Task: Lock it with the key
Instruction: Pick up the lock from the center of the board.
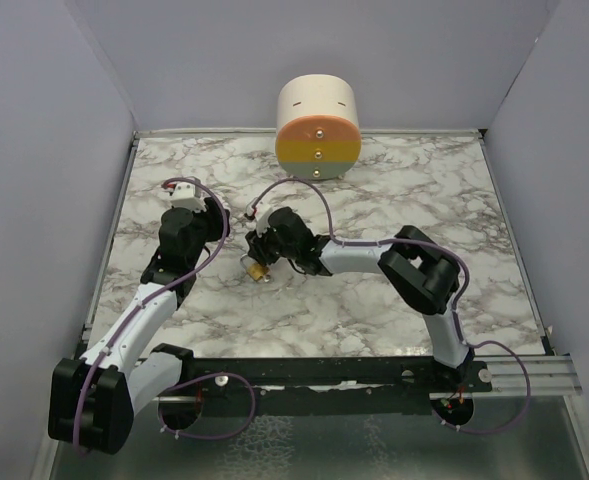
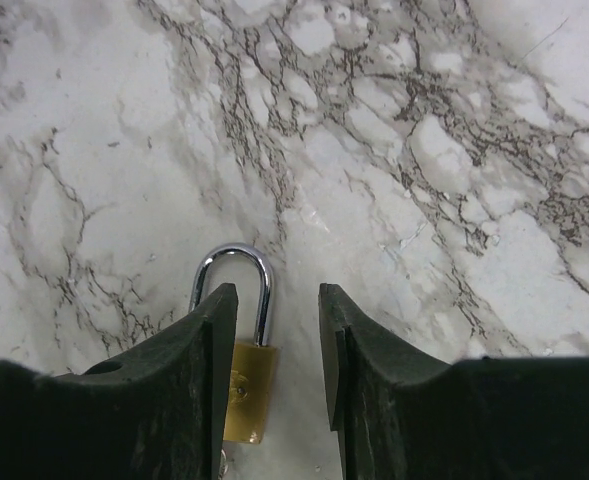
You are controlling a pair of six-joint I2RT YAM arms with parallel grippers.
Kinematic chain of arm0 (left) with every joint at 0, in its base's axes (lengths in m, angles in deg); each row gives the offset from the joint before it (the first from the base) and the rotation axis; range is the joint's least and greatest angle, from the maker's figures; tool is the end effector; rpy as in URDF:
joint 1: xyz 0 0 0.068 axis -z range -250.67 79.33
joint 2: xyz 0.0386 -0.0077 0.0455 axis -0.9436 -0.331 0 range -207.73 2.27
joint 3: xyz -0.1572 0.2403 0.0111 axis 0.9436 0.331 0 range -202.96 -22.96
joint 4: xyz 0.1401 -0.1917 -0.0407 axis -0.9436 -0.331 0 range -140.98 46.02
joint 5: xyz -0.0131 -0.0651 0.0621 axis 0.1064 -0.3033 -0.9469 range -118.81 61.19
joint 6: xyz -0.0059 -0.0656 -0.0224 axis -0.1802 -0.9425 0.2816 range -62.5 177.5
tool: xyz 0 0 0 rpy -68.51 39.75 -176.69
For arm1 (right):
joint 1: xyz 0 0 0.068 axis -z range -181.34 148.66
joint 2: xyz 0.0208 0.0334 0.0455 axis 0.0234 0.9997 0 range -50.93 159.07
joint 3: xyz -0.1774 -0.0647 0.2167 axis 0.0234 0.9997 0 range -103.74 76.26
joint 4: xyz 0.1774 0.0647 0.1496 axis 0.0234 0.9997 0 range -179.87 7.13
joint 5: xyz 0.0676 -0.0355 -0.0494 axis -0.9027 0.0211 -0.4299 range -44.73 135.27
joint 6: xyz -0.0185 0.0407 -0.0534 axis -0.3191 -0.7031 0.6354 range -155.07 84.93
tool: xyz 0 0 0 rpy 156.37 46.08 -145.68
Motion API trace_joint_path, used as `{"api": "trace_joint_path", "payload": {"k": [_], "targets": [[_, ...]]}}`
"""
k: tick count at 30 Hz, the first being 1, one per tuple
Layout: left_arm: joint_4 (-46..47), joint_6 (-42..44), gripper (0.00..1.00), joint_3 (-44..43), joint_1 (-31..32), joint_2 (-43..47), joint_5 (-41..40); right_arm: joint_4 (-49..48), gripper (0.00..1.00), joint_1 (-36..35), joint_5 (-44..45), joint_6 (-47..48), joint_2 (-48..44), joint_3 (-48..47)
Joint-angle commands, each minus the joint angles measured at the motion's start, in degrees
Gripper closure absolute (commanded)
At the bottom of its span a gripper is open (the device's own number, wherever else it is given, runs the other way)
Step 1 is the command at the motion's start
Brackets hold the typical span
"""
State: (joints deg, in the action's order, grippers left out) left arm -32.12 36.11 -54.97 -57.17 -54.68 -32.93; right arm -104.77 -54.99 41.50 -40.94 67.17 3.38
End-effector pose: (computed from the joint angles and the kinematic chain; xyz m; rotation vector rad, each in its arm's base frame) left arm 0.2172 -0.0481 0.2783 -0.1763 1.8052 -0.3696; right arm 0.2719 0.3758 0.1778 -0.9185 1.9725 0.6816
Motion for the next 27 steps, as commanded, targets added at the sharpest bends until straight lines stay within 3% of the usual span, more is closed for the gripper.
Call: {"api": "trace_joint_path", "payload": {"k": [1,16,27], "targets": [[1.2,-0.6,0.50,0.8,-0.3,1.4,-0.9,2.0,0.62,-0.3,-0.8,1.1,2.6,-1.6],[0.9,-0.4,0.49,1.1,-0.3,2.7,-2.6,3.4,0.63,-0.4,-2.7,1.3,5.3,-2.3],[1.7,-0.6,0.49,0.6,-0.3,2.3,-2.7,4.6,0.69,-0.5,-3.3,1.5,5.3,1.0]]}}
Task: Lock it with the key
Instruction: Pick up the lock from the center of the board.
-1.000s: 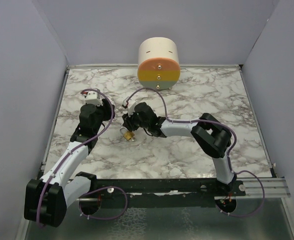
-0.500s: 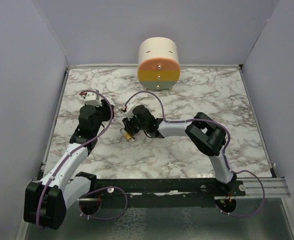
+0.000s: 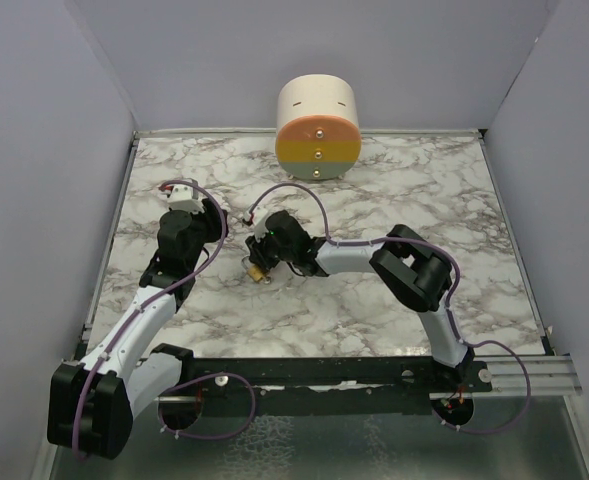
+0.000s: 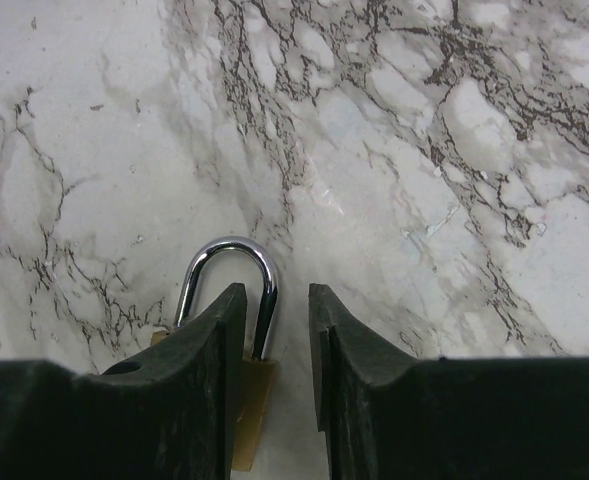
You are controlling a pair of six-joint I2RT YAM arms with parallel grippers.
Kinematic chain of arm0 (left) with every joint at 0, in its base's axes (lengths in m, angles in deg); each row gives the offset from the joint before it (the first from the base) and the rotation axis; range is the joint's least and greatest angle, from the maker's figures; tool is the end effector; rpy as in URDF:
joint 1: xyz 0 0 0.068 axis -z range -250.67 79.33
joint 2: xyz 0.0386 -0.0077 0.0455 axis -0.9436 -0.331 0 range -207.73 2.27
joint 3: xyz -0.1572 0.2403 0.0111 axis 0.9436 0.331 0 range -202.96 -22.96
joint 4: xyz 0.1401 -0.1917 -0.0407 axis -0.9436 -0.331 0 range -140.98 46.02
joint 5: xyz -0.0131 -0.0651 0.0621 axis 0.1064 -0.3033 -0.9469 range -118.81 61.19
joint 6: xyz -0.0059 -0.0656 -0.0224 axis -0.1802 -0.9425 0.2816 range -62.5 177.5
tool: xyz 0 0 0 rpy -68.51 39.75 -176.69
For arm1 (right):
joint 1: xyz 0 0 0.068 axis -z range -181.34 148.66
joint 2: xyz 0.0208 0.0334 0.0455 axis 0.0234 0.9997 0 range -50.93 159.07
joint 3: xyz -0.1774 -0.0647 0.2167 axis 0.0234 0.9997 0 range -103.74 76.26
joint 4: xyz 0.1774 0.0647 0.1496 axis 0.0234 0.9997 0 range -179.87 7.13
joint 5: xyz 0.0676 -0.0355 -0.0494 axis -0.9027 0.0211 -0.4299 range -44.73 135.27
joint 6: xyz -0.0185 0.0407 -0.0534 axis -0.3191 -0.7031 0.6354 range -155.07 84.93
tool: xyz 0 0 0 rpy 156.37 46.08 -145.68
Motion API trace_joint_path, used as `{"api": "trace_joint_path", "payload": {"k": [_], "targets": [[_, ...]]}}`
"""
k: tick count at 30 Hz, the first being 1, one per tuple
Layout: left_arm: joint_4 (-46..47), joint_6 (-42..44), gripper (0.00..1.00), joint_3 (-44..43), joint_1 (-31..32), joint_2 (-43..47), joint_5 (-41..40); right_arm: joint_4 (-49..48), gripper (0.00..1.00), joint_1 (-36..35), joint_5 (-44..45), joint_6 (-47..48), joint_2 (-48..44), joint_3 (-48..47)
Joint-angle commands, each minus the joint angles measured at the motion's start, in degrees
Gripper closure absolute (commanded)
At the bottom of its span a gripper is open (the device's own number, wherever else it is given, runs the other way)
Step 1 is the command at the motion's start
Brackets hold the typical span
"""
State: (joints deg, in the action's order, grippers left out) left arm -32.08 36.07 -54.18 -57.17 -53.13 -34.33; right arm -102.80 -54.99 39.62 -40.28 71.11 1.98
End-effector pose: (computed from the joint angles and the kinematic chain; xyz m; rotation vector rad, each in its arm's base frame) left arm 0.2122 -0.0455 0.2789 -0.1938 1.7873 -0.3519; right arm 0.2738 0.3814 0.1509 -0.9798 2.0364 0.6770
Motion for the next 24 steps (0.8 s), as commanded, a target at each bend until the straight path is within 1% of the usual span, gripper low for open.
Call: {"api": "trace_joint_path", "payload": {"k": [1,2,3,6,10,16,24], "targets": [[1.6,-0.6,0.49,-0.3,-0.3,0.7,-1.3,2.8,0.71,-0.6,-1.1,0.8,1.5,2.7],[1.7,-0.6,0.49,-0.3,-0.3,0.7,-1.3,3.0,0.73,-0.8,-0.9,1.0,1.6,2.9],[1.7,-0.5,0.49,-0.4,-0.3,0.6,-1.3,3.2,0.77,-1.0,-0.5,1.1,1.9,2.9],[1.6,-0.6,0.49,-0.4,-0.3,0.6,-1.3,3.8,0.98,-1.2,0.6,0.9,2.3,2.5],[1.3,-0.6,0.48,-0.4,-0.4,0.9,-1.4,3.5,0.99,-1.5,2.0,0.7,1.0,2.7],[1.5,-0.5,0.48,-0.4,-0.4,1.6,-1.3,0.2,0.99,-1.8,5.6,1.0,-4.7,4.3],[3.2,-0.1,0.48,-0.1,-0.4,1.4,0.8,-9.0,0.99,-2.0,6.8,0.9,-15.0,9.6]]}}
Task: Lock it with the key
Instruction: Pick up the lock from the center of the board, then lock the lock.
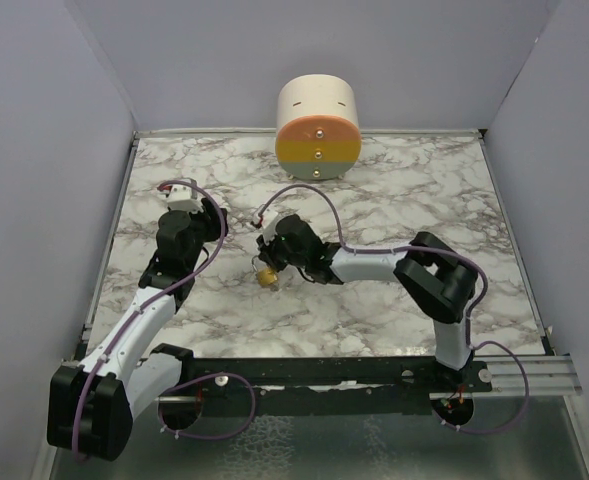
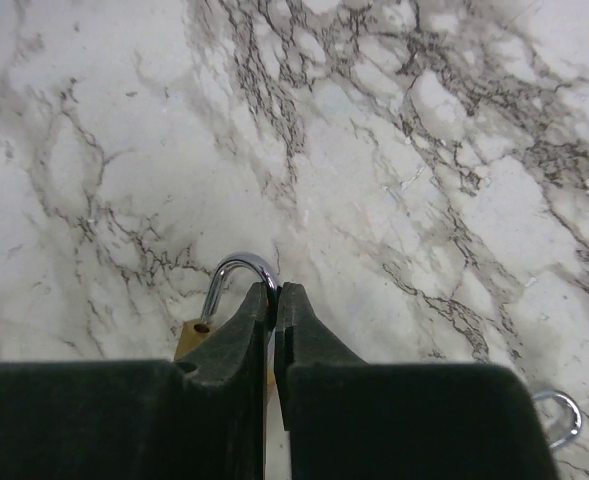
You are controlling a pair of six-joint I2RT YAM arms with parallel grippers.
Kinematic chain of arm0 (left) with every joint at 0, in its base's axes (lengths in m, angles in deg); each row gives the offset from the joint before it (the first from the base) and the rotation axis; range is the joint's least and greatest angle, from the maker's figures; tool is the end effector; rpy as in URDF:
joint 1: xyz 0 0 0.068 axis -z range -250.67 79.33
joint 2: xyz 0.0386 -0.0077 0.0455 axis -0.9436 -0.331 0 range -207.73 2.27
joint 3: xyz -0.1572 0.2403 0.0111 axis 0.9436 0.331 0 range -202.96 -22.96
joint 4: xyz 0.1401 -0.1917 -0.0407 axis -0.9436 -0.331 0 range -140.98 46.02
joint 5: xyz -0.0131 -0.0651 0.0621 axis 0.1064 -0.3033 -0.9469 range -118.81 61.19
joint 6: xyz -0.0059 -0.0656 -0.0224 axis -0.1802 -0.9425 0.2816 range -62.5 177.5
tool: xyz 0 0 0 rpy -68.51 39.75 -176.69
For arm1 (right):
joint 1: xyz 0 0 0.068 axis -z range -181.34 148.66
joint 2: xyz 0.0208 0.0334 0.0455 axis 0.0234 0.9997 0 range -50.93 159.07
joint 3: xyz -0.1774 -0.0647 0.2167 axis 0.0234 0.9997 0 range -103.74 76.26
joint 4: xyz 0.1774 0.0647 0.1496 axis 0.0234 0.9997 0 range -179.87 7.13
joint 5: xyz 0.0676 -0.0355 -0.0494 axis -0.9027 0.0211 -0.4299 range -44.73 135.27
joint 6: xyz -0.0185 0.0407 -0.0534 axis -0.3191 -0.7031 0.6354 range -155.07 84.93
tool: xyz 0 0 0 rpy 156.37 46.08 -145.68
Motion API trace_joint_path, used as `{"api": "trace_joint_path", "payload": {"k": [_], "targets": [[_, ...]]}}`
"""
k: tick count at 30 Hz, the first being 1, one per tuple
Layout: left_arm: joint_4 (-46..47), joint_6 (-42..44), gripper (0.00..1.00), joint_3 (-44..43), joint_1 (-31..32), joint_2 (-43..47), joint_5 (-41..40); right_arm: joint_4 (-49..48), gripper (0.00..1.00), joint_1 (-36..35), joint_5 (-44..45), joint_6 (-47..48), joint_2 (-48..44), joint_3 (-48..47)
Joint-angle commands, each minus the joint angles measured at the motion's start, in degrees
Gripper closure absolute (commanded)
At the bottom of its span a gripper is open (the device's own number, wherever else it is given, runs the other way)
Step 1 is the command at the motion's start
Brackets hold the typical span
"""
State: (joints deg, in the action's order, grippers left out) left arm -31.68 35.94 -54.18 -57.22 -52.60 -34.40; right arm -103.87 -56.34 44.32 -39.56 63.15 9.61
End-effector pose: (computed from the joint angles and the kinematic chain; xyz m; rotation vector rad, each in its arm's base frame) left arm 0.2110 -0.0449 0.2816 -0.1968 1.7707 -0.3559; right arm 0.2505 0.3593 0.1727 -0.9559 2.0033 0.6086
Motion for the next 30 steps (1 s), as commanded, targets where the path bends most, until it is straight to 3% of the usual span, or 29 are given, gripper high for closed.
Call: {"api": "trace_joint_path", "payload": {"k": [1,13,24,30], "targets": [[3.2,0.1,0.48,-0.1,-0.4,0.8,1.4,-8.9,0.99,-0.6,2.0,0.1,-8.2,2.6],[13.8,3.2,0.48,3.4,-0.4,0.5,14.1,-16.0,0.99,-0.7,5.4,1.2,-19.7,11.0],[31.3,4.6,0.48,7.0,-0.4,0.2,35.9,-13.6,0.99,-0.8,8.8,4.5,-31.8,14.3],[42.0,0.2,0.46,7.2,-0.3,-0.7,49.2,-11.0,0.99,-0.8,12.7,7.5,-41.4,18.5]]}}
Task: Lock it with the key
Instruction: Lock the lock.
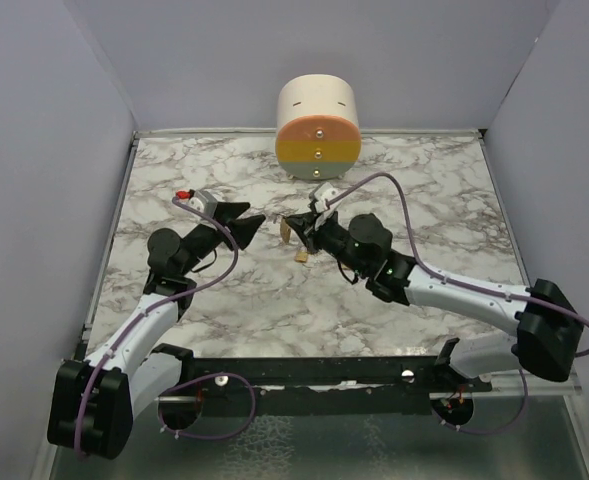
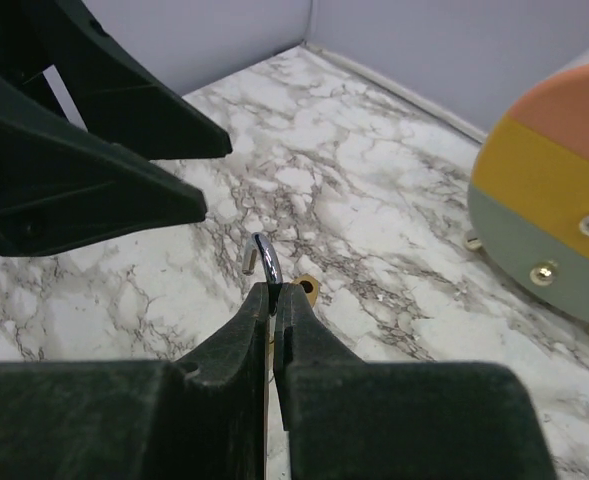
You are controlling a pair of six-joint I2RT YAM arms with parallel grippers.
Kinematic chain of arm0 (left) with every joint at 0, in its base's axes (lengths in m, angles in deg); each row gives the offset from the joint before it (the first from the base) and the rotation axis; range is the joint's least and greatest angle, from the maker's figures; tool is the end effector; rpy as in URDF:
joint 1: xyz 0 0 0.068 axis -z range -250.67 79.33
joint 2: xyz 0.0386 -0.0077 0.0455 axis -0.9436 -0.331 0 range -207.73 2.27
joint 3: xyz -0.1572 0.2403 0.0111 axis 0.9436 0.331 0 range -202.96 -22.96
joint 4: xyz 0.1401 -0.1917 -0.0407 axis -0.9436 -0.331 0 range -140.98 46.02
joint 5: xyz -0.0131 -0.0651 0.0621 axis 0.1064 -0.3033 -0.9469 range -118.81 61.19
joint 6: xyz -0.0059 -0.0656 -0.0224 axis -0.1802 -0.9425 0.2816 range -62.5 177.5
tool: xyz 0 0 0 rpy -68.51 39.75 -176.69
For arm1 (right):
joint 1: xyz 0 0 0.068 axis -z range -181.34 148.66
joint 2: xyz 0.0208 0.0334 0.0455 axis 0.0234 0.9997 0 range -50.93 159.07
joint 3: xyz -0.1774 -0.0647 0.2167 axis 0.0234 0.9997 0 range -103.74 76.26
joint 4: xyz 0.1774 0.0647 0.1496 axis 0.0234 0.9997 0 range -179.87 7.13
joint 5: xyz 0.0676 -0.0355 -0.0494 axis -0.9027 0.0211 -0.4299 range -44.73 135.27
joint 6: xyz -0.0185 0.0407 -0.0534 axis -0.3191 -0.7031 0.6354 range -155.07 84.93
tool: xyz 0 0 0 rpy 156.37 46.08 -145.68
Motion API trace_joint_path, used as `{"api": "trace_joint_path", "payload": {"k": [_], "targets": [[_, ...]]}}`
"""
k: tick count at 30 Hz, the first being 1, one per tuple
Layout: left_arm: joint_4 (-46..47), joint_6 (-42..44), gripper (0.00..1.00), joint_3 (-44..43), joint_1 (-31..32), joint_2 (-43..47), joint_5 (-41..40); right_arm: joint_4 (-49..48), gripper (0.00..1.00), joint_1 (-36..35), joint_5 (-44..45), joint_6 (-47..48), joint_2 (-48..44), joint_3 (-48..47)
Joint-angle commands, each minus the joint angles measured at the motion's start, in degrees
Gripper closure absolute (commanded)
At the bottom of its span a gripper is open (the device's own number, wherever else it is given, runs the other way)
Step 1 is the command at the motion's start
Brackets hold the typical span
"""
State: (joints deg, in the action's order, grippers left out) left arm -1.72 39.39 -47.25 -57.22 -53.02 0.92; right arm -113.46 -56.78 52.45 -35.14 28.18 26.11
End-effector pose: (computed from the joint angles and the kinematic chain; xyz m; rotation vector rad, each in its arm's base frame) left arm 0.1919 -0.0748 0.3036 0.3898 1.3962 -0.8095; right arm 0.1880 0.2604 0.3199 -0.7037 1.5502 0.6262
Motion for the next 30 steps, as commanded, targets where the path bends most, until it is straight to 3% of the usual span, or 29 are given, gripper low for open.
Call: {"api": "trace_joint_path", "payload": {"k": [1,6,11,20,30], "targets": [[13.6,-4.2,0.46,-0.1,-0.3,-1.0,15.9,-1.0,0.99,-0.4,4.7,3.6,-7.9,2.9],[26.5,-13.0,0.42,-2.2,0.1,-6.0,26.5,0.3,0.99,-0.4,3.0,4.8,-15.6,6.7],[38.6,-21.1,0.37,-3.8,0.2,-10.2,30.1,6.0,0.99,-0.3,-1.5,4.8,-20.1,7.3],[42.5,-25.4,0.34,-9.3,3.4,-16.2,39.9,9.9,0.99,-0.3,-12.1,4.0,-24.7,7.4],[42.1,-26.2,0.38,-10.2,5.9,-19.2,41.9,9.3,0.99,-0.3,-13.6,4.2,-25.7,7.3]]}}
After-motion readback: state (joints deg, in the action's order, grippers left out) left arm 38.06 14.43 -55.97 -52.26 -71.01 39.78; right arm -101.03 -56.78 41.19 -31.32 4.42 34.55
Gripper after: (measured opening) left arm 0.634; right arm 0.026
